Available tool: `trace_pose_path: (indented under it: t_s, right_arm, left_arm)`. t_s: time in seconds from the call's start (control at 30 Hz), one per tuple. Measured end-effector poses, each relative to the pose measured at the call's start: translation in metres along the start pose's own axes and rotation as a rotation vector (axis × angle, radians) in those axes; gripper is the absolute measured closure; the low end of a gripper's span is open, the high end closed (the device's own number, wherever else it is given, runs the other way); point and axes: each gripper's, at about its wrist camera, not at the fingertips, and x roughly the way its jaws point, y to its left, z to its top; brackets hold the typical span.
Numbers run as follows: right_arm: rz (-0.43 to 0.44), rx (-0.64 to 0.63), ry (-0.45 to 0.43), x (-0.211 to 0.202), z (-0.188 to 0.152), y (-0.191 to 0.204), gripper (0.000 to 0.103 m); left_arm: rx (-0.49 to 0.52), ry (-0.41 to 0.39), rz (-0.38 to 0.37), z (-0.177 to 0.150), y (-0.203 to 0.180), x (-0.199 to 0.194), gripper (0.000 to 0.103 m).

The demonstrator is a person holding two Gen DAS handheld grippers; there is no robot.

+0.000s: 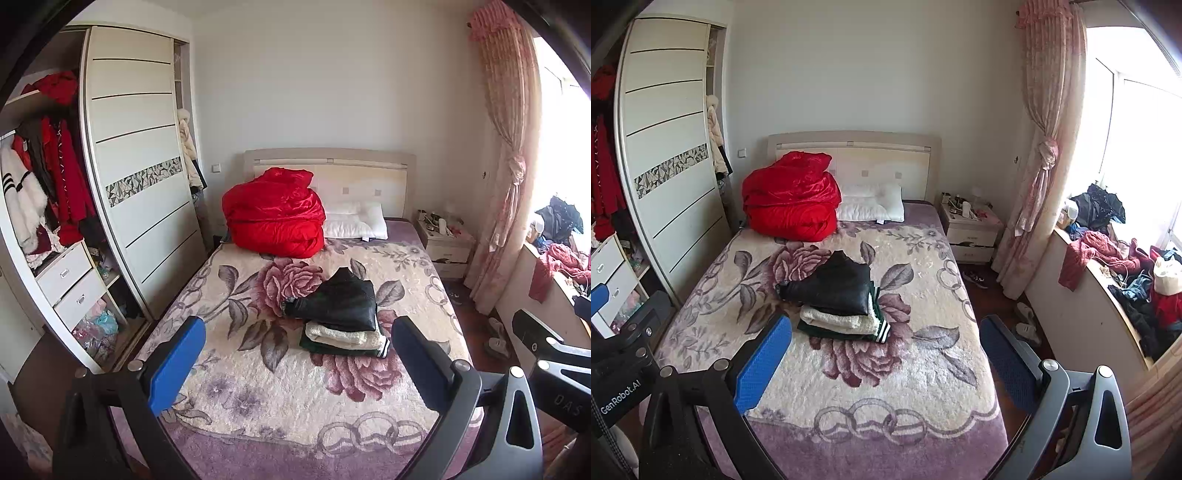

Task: Fold large clothes

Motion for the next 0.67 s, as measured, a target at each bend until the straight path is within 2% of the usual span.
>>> trace_pose_path:
  t_s: [0.67]
  right_arm:
    - [-0.004, 0.010, 0.002, -0.013, -0.007, -0.003, 0.000]
  left_arm:
    - [-0.012, 0.002, 0.015, -0.003, 0.004, -0.006, 0.000]
